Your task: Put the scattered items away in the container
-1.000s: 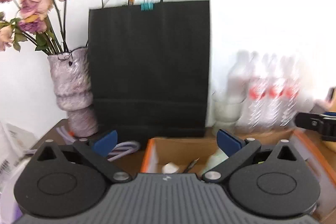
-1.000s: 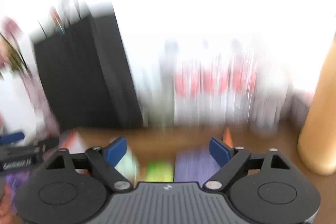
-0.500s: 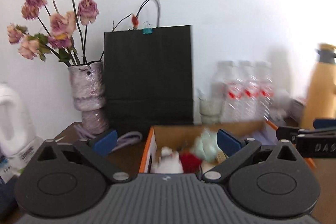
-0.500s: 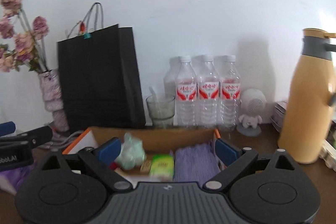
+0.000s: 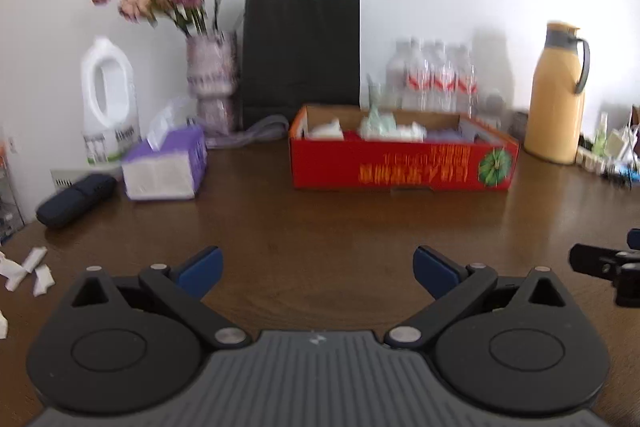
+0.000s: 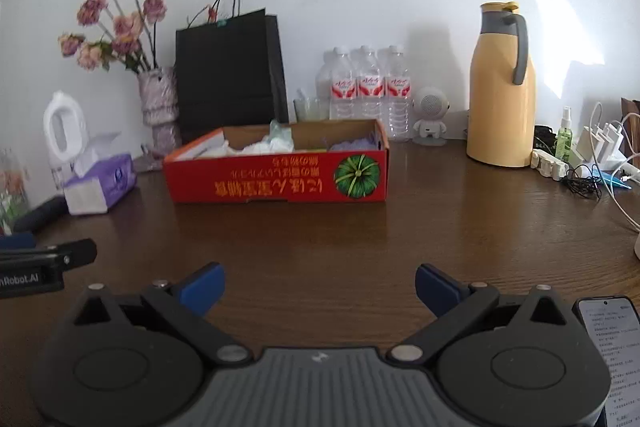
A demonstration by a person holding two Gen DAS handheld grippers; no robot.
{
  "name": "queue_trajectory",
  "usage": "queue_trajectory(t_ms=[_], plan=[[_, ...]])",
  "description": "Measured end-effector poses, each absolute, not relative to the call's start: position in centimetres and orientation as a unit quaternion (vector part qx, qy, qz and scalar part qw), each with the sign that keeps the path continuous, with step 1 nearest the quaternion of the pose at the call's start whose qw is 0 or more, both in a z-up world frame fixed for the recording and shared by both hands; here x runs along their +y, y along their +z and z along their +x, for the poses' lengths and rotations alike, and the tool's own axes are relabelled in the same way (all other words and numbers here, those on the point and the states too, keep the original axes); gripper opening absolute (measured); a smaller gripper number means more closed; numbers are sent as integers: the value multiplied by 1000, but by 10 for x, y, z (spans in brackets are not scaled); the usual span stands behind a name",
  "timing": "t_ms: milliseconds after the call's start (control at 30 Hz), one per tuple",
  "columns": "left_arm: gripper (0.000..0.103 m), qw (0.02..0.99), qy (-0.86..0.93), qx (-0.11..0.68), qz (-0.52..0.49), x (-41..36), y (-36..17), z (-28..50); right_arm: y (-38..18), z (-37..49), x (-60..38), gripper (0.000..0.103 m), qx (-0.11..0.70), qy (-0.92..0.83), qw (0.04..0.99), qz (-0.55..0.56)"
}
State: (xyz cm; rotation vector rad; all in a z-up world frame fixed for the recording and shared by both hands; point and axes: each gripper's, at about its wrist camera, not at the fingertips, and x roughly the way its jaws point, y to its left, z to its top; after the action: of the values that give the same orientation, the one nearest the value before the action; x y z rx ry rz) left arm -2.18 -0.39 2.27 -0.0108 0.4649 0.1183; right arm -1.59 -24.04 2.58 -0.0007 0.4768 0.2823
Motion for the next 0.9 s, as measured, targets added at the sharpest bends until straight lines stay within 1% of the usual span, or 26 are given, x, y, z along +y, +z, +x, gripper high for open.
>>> queue_trajectory(t_ms=[167,367,633,900], plan=[[103,958,22,282,-35,5,7,24,7,26,-218,102,296,155,942,-11],[103,939,26,344,-18,5,-11,59,1,54,-196,102,307,153,939,-22],[103,938,19,346,1,0,-17,62,-2,70,-190,102,312,149,938,-32],[103,939,16,344,4,-1,-17,65,-8,76,-190,103,340,132,930,-42]])
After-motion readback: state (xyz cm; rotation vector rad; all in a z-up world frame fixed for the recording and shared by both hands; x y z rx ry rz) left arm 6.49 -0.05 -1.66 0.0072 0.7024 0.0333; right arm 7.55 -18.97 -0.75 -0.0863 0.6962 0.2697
